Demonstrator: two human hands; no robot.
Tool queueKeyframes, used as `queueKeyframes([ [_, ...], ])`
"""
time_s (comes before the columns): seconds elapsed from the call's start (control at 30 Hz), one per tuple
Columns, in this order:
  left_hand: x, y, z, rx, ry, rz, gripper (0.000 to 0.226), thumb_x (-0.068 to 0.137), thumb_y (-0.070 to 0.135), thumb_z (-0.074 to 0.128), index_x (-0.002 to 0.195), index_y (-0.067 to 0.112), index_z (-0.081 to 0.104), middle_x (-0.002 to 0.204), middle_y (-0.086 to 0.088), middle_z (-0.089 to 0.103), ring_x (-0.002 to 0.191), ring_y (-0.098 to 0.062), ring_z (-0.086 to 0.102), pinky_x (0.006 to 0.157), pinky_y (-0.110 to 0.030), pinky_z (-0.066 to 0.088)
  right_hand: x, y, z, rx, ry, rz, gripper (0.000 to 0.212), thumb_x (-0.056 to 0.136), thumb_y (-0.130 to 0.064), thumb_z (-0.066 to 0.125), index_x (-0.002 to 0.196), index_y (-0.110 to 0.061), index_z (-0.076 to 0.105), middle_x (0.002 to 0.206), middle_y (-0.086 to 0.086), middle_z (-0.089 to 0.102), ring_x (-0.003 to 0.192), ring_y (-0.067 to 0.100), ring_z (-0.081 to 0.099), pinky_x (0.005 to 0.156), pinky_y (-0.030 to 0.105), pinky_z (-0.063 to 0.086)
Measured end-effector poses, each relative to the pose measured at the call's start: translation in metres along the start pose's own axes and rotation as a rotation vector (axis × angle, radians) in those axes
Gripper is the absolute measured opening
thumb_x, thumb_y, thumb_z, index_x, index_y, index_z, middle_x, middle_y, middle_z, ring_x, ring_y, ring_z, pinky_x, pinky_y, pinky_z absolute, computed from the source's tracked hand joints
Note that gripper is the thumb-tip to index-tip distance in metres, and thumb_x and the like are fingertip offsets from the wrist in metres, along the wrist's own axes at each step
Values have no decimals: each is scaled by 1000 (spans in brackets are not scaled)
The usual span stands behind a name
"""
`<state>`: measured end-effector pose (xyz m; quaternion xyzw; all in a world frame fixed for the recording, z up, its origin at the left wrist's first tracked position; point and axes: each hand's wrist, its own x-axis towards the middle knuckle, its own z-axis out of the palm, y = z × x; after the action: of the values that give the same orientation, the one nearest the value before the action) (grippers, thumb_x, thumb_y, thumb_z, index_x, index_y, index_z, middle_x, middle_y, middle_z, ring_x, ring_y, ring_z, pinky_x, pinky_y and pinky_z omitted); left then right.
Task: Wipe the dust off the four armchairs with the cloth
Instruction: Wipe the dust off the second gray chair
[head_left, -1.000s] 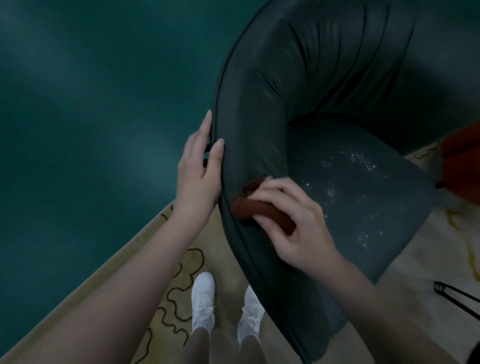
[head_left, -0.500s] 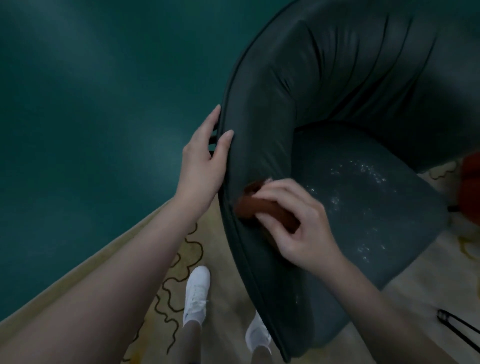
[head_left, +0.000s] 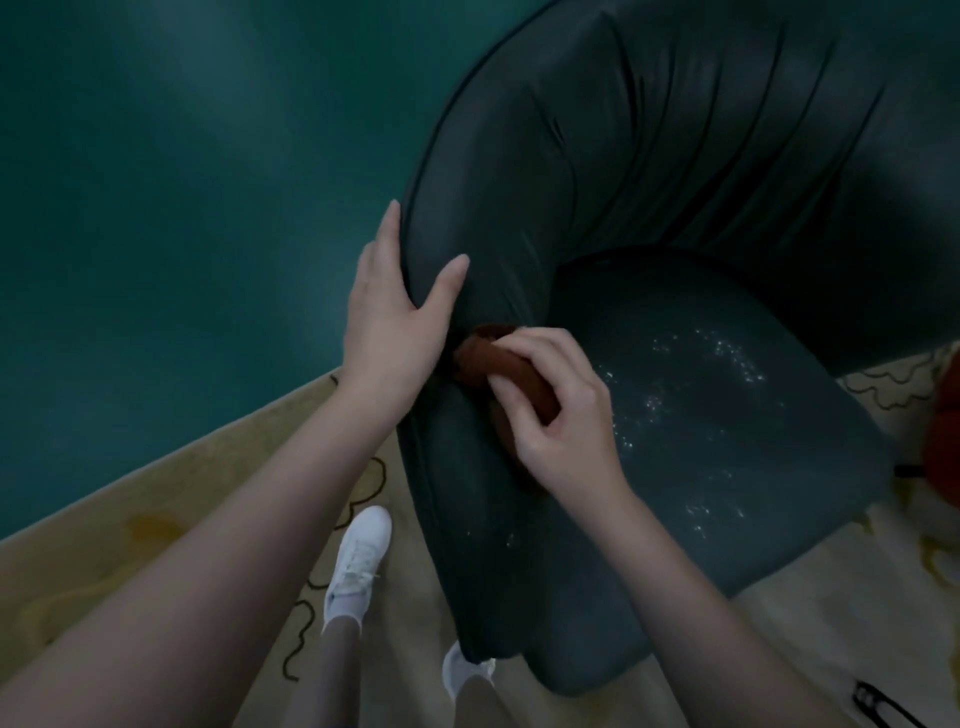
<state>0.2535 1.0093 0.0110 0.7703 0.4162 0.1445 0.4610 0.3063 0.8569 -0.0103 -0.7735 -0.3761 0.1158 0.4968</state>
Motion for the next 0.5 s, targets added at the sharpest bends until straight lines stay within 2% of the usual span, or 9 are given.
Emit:
queueKeyframes([
  [0.1, -4, 0, 7, 29, 52, 1, 77, 95, 44, 59, 157, 22, 18, 159, 3, 29, 142, -8, 26, 99, -6, 14, -2, 17, 2, 42, 123, 74, 17, 90, -3, 63, 107, -2, 67, 107, 6, 60, 103, 7, 56, 91, 14, 40],
  [0.2, -3, -2, 9, 70, 85, 9, 78, 94, 47, 60, 157, 23, 20, 159, 4, 30, 143, -10, 28, 105, -12, 17, -7, 27, 6, 88, 193, 111, 16, 91, -1, 61, 107, -4, 66, 106, 5, 60, 102, 5, 56, 90, 15, 41],
  [0.33, -5, -2, 9, 95, 122, 16, 77, 93, 47, 61, 156, 24, 24, 157, 6, 33, 142, -10, 32, 110, -18, 22, -13, 51, 11, 209, 285, 280, 21, 95, -12, 56, 114, -7, 62, 109, 4, 60, 102, 5, 57, 88, 14, 42],
  [0.5, -3, -4, 10, 106, 162, 14, 77, 91, 48, 64, 155, 25, 27, 156, 7, 36, 141, -8, 34, 117, -26, 28, -12, 78, 19, 354, 294, 387, 23, 97, -20, 53, 116, -10, 61, 110, 7, 63, 104, 18, 60, 91, 27, 49],
])
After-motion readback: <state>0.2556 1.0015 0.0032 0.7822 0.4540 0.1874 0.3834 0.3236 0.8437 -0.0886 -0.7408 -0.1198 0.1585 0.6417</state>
